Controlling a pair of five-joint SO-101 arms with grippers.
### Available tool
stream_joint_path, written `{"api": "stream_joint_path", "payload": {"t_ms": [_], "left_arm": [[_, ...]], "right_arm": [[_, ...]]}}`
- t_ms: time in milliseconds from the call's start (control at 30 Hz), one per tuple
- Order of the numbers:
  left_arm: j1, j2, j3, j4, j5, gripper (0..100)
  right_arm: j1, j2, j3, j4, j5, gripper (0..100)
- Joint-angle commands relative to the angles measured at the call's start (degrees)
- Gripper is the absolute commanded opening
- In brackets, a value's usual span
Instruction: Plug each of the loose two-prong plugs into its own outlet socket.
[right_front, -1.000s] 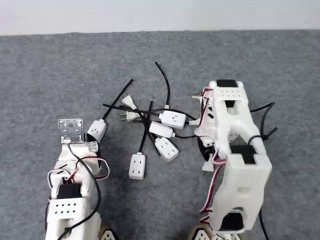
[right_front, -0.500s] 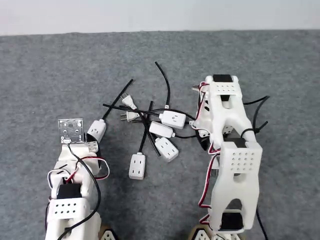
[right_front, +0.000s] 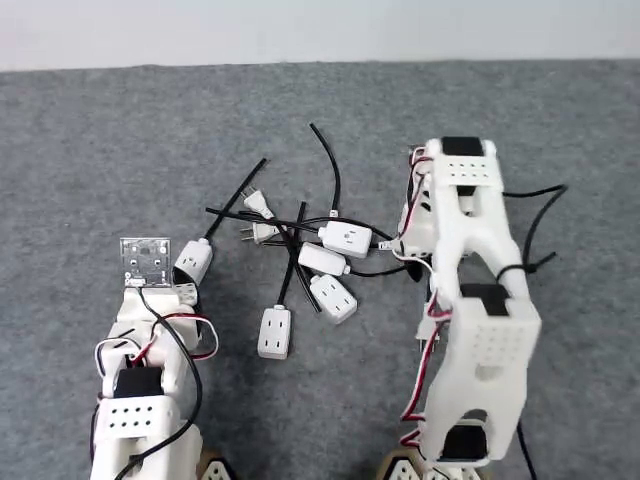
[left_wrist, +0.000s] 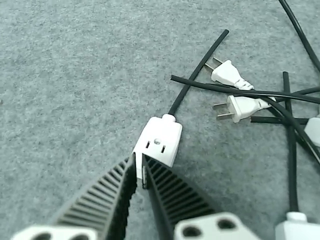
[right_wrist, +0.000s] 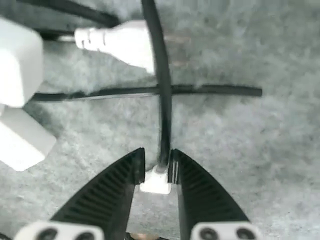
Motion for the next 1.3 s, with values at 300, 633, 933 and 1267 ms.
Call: {"api": "stream_joint_path", "payload": {"t_ms": [300, 633, 933, 1267], "left_arm": [[-0.53, -0.26, -2.95, 0.18, -0.88, 1], [-0.53, -0.26, -2.86, 0.18, -0.88, 1], [-0.53, -0.26, -2.86, 0.18, -0.97, 1], [-0.53, -0.26, -2.86, 0.18, -0.97, 1]], "right_arm": [[-0.40, -27.30, 42.73, -23.08, -0.70, 8.7], [-0.48, -26.07, 45.80, -28.26, -1.05, 8.3], [-0.48, -26.15, 44.92, -29.76, -0.79, 8.3], [0.75, -29.23, 45.36, -27.74, -0.88, 8.6]]}}
